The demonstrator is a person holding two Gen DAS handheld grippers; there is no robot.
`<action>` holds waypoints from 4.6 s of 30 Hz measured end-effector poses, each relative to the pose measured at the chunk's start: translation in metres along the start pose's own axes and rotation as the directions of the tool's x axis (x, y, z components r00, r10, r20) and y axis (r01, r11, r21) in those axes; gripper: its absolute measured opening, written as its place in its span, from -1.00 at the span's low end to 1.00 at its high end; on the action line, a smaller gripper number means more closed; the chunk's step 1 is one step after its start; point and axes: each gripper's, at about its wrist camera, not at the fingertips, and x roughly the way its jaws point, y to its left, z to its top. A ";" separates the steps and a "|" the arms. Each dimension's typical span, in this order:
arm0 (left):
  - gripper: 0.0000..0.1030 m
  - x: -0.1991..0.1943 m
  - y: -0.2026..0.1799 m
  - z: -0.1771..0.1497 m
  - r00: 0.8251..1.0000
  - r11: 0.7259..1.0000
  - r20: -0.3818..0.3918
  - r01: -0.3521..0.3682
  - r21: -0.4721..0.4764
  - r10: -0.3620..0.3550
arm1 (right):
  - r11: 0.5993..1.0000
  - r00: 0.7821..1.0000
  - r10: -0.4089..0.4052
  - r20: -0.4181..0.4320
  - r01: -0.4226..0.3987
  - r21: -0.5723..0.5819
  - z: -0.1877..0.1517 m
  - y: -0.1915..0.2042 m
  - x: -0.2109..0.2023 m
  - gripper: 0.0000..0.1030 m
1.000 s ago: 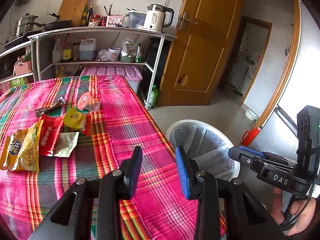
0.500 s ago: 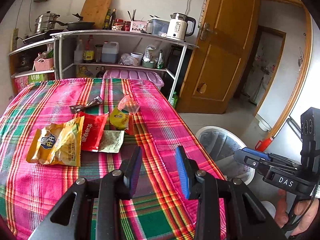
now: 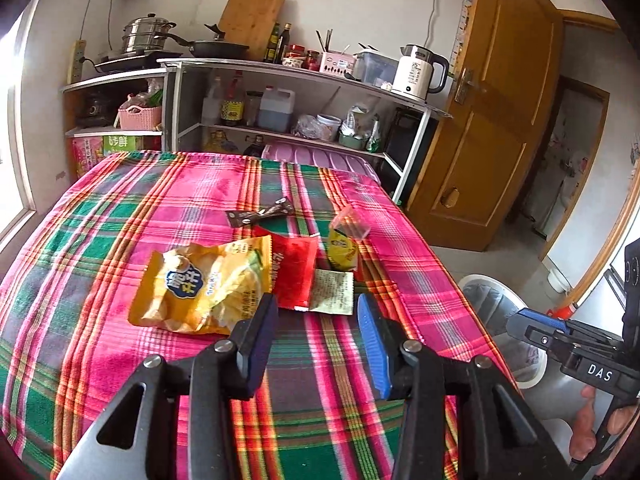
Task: Collect trash
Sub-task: 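Move both open tools back over the table trash, then grasp the yellow chip bag with the left tool while the right tool grasps the red wrapper, then carry the chip bag and red wrapper over the bin and open both tools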
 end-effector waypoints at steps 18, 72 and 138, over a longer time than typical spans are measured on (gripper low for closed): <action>0.16 0.036 0.056 0.007 0.992 0.993 -0.079 -0.100 -0.059 0.095 | 0.998 0.998 0.048 -0.048 -0.050 -0.042 0.015 0.027 0.045 -0.30; -0.57 0.028 0.096 0.002 0.998 0.992 -0.061 -0.021 -0.121 0.013 | 0.990 0.974 0.117 -0.195 -0.130 -0.059 0.054 0.098 0.164 -0.31; -0.56 0.012 -0.110 0.012 0.979 0.965 -0.086 0.198 0.171 -0.185 | 0.996 0.997 0.033 0.073 -0.039 0.078 0.017 -0.047 -0.021 -1.00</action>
